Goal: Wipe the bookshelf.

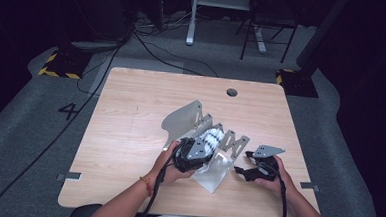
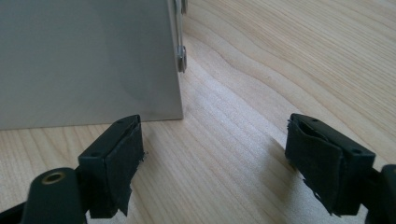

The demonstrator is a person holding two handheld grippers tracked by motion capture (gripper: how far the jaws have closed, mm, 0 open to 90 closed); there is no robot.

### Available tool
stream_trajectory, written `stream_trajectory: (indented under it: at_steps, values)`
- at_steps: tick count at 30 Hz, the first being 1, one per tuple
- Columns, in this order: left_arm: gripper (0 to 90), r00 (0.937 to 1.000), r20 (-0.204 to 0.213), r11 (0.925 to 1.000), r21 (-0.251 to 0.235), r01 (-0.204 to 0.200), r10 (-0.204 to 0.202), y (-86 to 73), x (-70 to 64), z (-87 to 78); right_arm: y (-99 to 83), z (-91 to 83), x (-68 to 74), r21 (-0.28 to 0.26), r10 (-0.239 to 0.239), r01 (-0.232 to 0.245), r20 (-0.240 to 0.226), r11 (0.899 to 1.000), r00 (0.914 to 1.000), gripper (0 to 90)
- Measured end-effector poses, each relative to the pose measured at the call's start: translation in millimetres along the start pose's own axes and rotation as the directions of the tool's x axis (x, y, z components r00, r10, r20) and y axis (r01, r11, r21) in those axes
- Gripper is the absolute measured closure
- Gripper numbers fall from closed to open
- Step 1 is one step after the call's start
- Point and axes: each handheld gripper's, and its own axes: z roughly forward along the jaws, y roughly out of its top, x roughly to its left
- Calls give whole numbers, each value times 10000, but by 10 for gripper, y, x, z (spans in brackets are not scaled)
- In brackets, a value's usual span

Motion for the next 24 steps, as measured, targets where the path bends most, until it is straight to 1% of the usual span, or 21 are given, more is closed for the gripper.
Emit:
stream_trajectory:
  at_steps: [1,6,10,12,15,16,18,20,21,23,24]
  values:
    - [779,9999,38,9996,272,-103,102,-26,-7,49,0,0,0,2,6,-6,-6,10000,10000,193]
    - [778,9996,279,9961,876,-99,74,-95,-23,187,0,0,1,2,7,-7,-5,10000,10000,193]
    - [772,9991,432,9944,1054,0,-46,-107,-12,217,0,0,0,1,8,-8,-8,10000,10000,193]
    - [771,9994,335,9943,1065,-22,-13,-92,-2,204,0,0,0,3,9,-9,-6,10000,10000,193]
    - [772,9997,242,9979,644,43,-58,-39,15,117,0,0,0,3,8,-8,-8,10000,10000,193]
    - [773,9999,168,9992,394,-29,23,-6,13,70,0,0,0,1,6,-6,-7,10000,10000,193]
    - [775,10000,77,10000,-17,33,-33,39,8,-4,0,0,0,3,9,-9,-9,10000,10000,193]
    - [776,10000,-51,9990,-453,-18,15,89,2,-85,0,0,0,5,9,-9,-8,10000,10000,193]
    - [778,10000,-21,9976,-688,89,-91,108,0,-122,0,0,0,4,10,-10,-10,10000,10000,193]
    - [778,9999,25,9949,-999,163,-162,148,1,-179,2,2,1,17,23,-23,-45,10000,10000,187]
    - [778,9999,-19,9936,-1117,158,-162,164,0,-206,4,2,1,54,0,0,-59,10000,10000,183]
